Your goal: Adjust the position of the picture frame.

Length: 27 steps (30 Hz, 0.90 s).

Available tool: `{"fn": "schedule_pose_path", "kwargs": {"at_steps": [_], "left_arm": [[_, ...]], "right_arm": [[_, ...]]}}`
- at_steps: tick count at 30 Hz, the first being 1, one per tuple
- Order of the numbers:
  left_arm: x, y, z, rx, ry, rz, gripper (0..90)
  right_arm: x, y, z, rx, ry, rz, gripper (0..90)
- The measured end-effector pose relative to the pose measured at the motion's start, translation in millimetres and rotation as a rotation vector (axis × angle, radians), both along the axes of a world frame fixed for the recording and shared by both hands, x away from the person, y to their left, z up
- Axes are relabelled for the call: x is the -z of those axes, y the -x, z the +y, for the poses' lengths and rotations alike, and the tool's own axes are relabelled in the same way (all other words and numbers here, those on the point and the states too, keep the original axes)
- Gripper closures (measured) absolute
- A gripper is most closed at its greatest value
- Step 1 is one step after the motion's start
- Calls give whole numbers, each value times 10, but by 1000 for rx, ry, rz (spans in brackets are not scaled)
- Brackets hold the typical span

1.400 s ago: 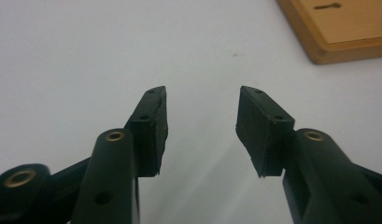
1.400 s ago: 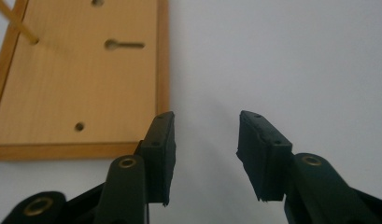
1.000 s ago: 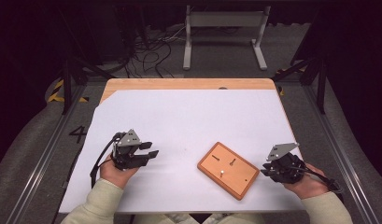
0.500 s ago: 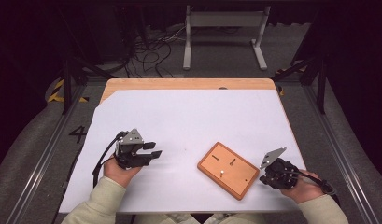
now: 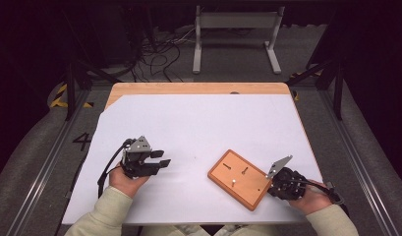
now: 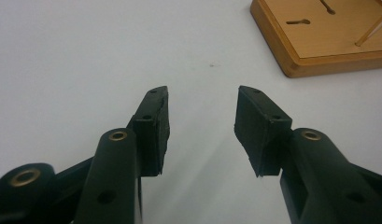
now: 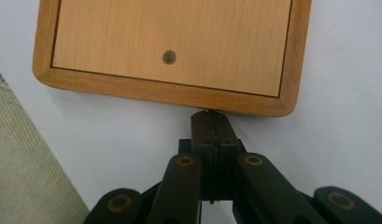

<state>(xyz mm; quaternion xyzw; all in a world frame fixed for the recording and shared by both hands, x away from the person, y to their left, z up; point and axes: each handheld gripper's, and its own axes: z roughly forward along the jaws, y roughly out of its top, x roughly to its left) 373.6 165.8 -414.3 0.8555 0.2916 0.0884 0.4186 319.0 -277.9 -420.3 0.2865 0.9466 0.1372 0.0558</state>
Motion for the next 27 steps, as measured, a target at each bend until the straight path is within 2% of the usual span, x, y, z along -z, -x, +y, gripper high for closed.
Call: {"fn": "schedule_pose_path", "kwargs": {"at_steps": [6, 12, 14, 25, 27], "left_arm": [[13, -2, -15, 7, -10, 1, 550], [30, -7, -24, 7, -18, 9, 552], [33, -9, -24, 6, -20, 12, 552], [57, -39, -4, -2, -18, 23, 552], [59, -40, -5, -2, -18, 25, 552]], "right_arm": [[16, -62, 71, 9, -32, -27, 900], [35, -164, 247, 2, -61, -39, 900], [35, -178, 274, 1, -62, -40, 900], [58, -451, 685, -47, -70, -60, 900], [56, -487, 758, -60, -58, -73, 900]]}}
